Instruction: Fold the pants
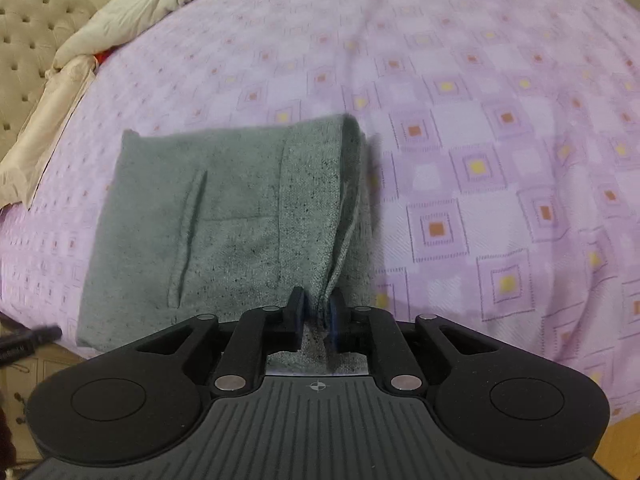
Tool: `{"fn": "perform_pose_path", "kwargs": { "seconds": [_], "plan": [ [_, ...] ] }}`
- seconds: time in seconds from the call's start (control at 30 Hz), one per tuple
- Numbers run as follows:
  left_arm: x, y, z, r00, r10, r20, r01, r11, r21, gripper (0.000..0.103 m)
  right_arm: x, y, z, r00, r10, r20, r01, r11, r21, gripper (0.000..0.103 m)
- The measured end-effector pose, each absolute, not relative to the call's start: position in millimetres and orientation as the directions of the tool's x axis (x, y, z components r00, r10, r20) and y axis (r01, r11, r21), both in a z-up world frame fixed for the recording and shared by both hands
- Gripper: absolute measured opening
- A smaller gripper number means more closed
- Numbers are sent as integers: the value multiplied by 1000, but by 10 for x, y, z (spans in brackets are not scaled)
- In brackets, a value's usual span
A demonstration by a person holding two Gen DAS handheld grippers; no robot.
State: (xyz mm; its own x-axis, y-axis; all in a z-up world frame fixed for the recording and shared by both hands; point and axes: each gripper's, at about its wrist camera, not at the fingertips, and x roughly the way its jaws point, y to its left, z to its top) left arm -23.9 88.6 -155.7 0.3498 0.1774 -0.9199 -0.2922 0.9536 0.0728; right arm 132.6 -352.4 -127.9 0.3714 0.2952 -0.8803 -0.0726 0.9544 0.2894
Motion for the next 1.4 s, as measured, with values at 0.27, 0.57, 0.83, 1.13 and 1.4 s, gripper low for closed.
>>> {"fn": "perform_pose_path", "kwargs": {
  "seconds": [0.27,0.57,0.83,1.13,1.4],
  "plan": [
    [302,321,-1370,467,103,-878,-132,990,46,45,1442,-3117,-905,551,190,-812,-247,967,59,27],
    [192,-284,-1936,411,216,-886,137,946,294,47,1505,-3276,-1429,478,159,-864,-221,974,57,49],
    [218,215,-1516,456,138,-879,-51,990,129,59,1540,-3663,-1447,450,294,-844,-118,956,270,50],
    [683,692,-1901,296,41,-954,-191,981,-17,60,1783,-3731,-1637,374,419,-828,-95,905,415,53],
    [862,866,-2055,286,-10,-958,-245,966,-83,72,1885,-3818,-1701,321,527,-787,-97,845,526,55]
  ]
}}
